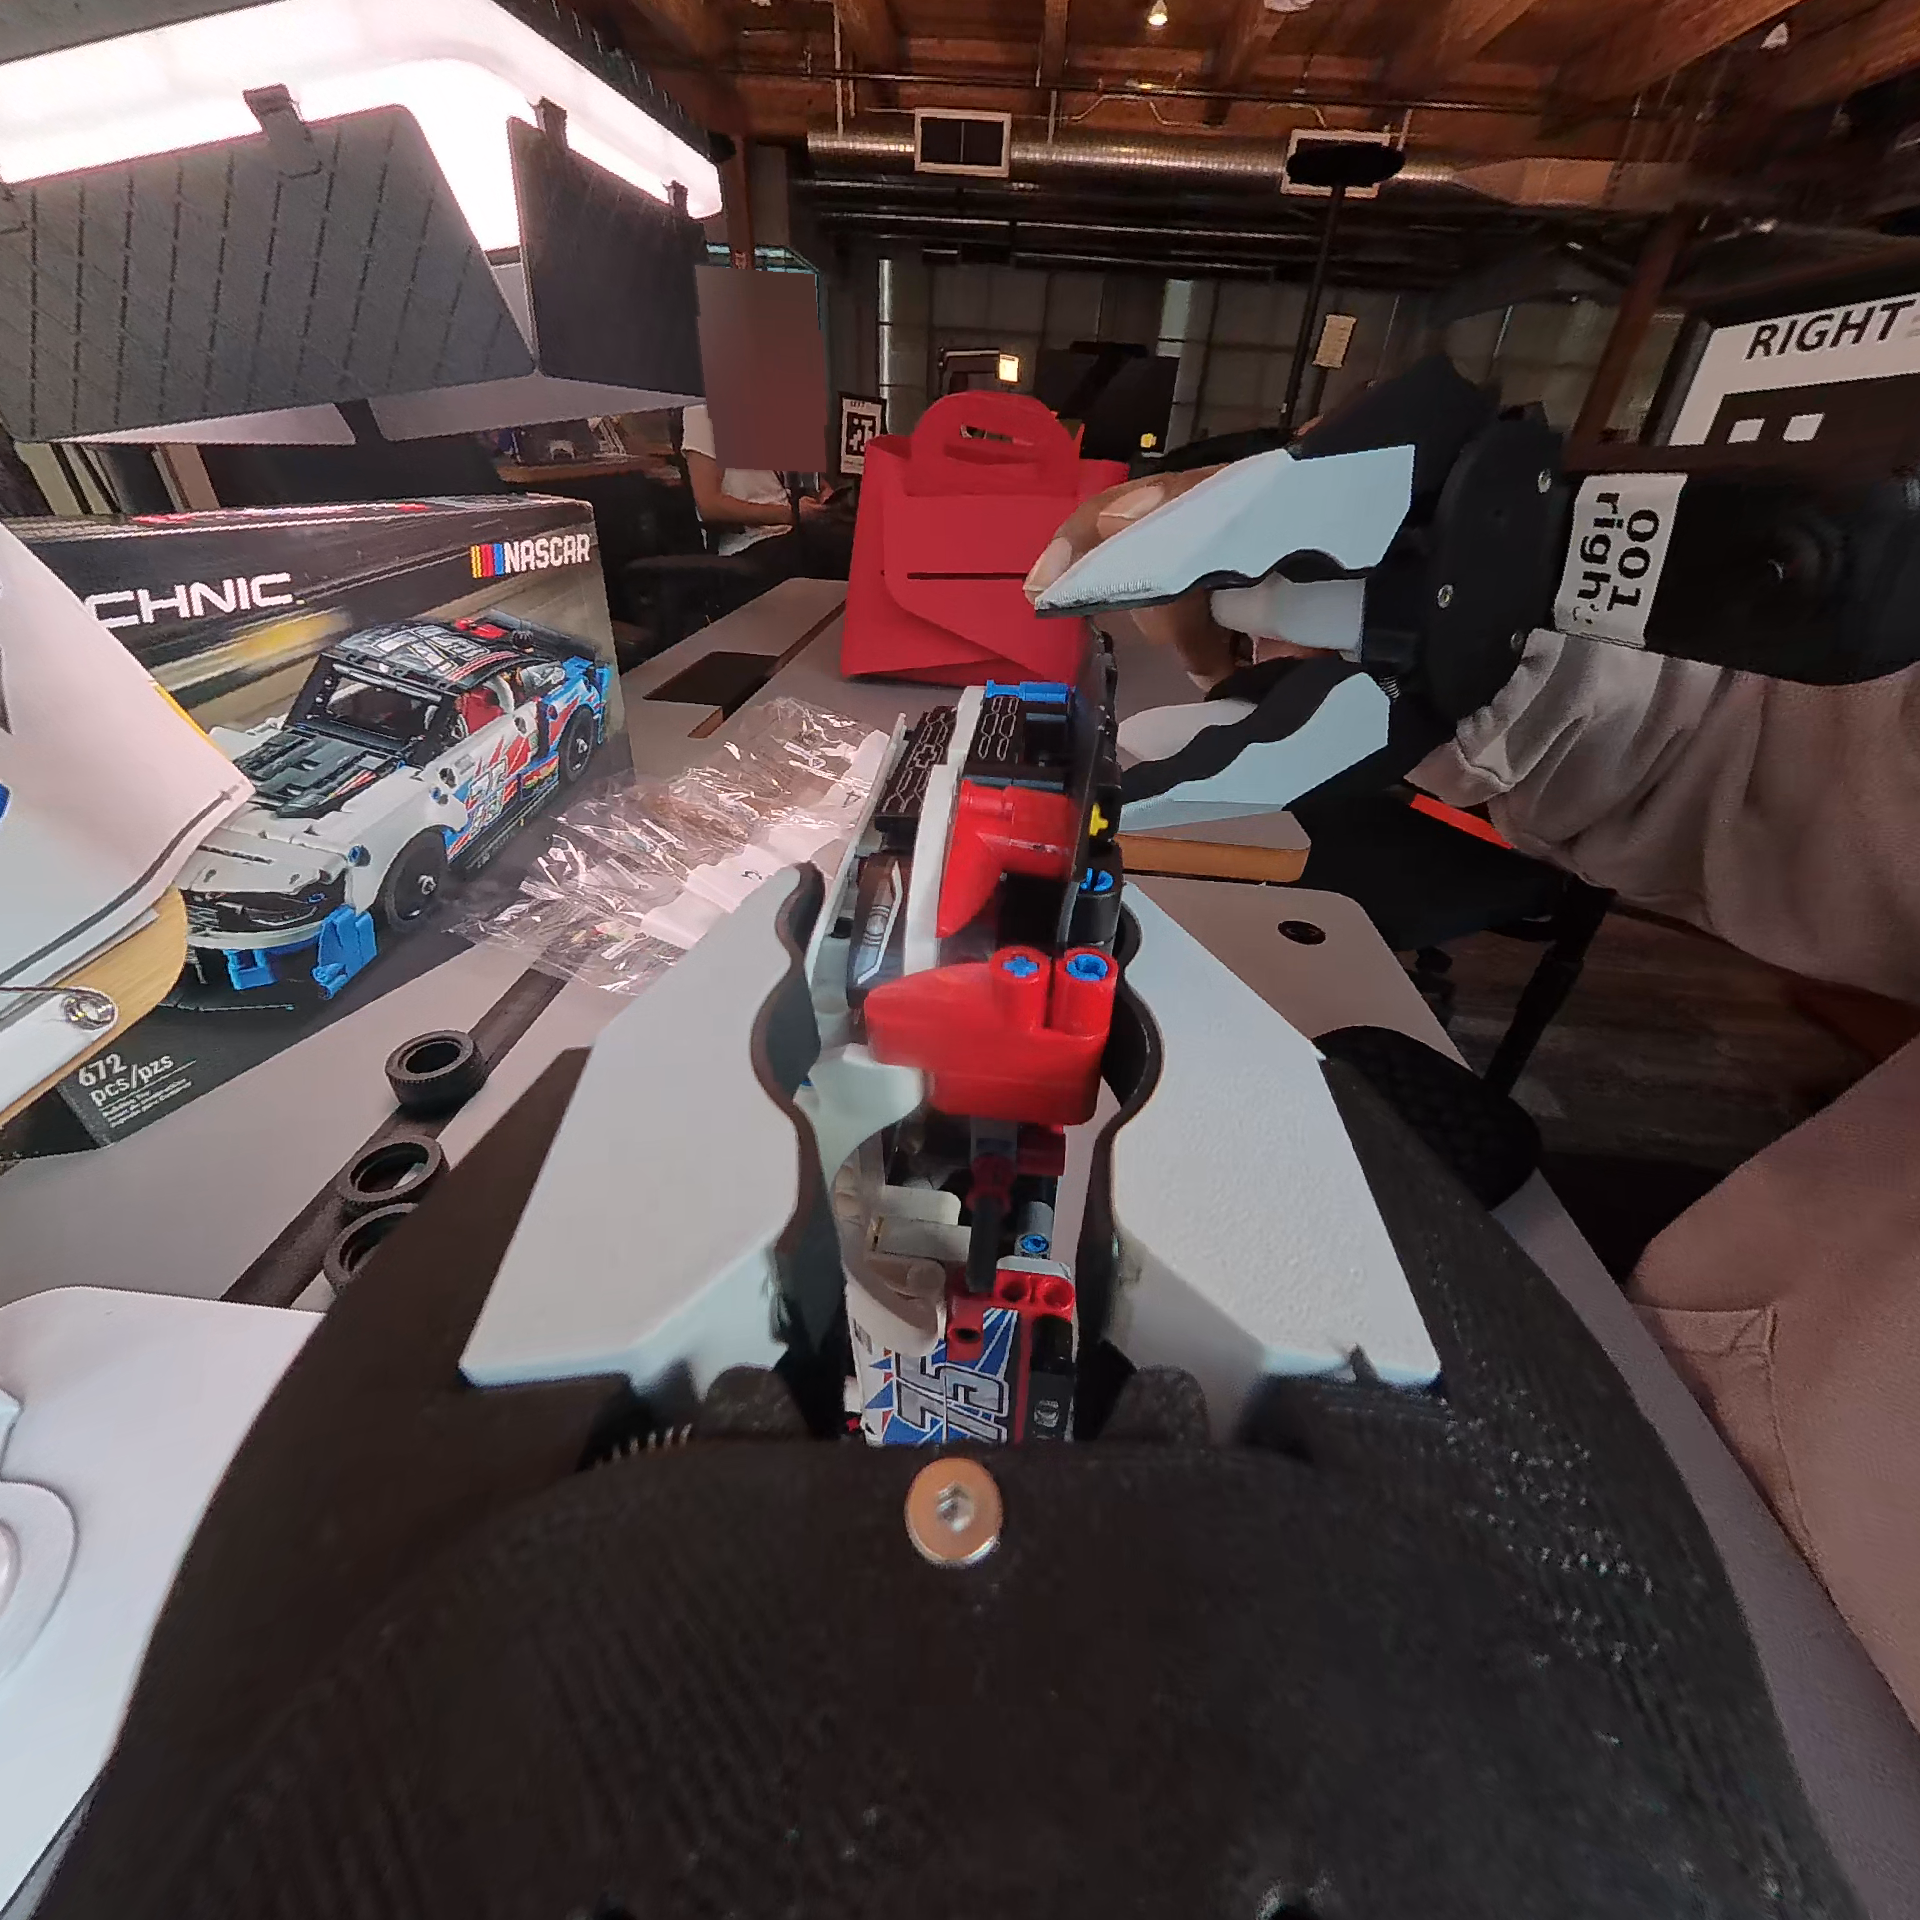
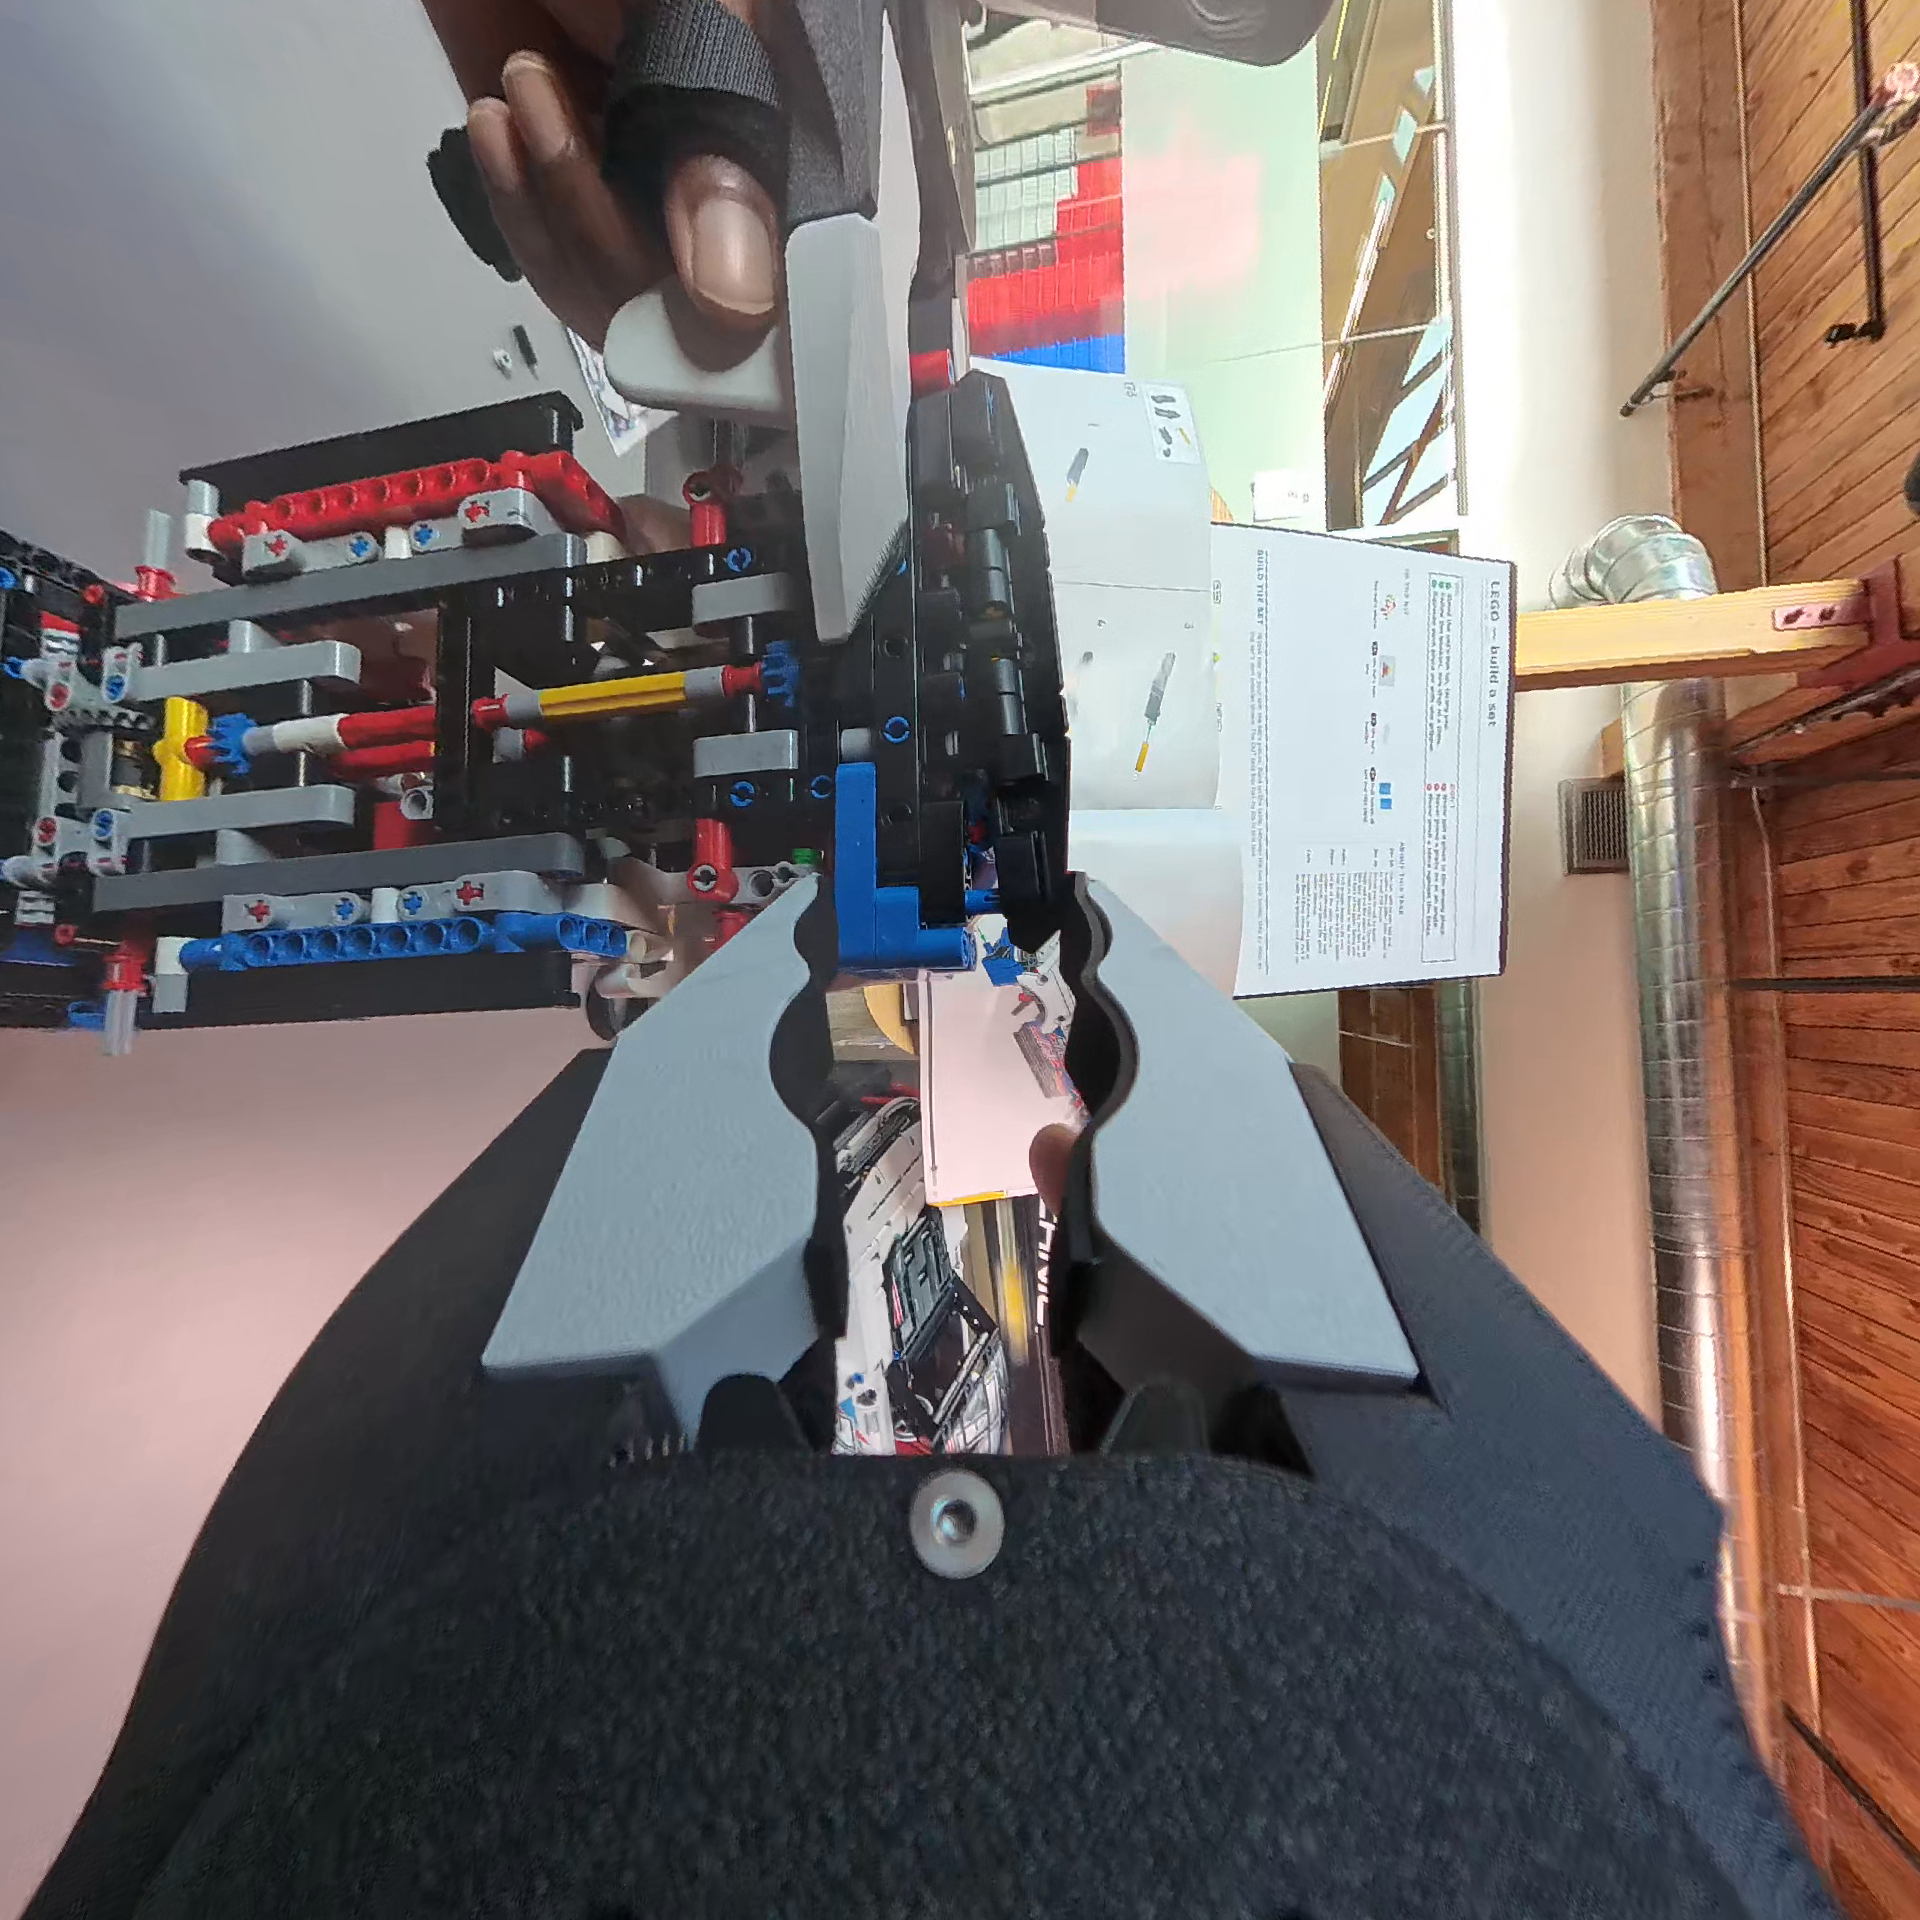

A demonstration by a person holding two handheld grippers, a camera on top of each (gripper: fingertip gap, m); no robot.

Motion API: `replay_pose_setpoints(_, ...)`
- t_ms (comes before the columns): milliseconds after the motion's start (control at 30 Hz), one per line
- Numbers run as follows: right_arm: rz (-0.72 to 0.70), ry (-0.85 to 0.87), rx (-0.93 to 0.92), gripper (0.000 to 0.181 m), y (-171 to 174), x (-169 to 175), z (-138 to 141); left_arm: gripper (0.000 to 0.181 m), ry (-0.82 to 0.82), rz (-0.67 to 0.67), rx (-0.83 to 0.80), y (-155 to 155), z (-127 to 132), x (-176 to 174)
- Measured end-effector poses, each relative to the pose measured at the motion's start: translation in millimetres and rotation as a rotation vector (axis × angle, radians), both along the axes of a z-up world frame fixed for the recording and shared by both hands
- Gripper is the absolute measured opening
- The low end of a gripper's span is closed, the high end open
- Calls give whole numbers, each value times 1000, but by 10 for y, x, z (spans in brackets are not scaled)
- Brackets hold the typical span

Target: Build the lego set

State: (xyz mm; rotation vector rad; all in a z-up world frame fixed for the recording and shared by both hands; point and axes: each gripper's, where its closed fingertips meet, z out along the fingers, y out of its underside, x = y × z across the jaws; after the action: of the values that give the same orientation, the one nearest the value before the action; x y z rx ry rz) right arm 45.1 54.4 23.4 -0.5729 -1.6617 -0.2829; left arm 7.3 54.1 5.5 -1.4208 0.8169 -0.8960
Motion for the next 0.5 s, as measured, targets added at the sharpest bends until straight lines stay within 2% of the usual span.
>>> replay_pose_setpoints(500, 62, -3, 39, 42, -26, 46, -28, 52, 6, -76, -27, 10, -8, 49)
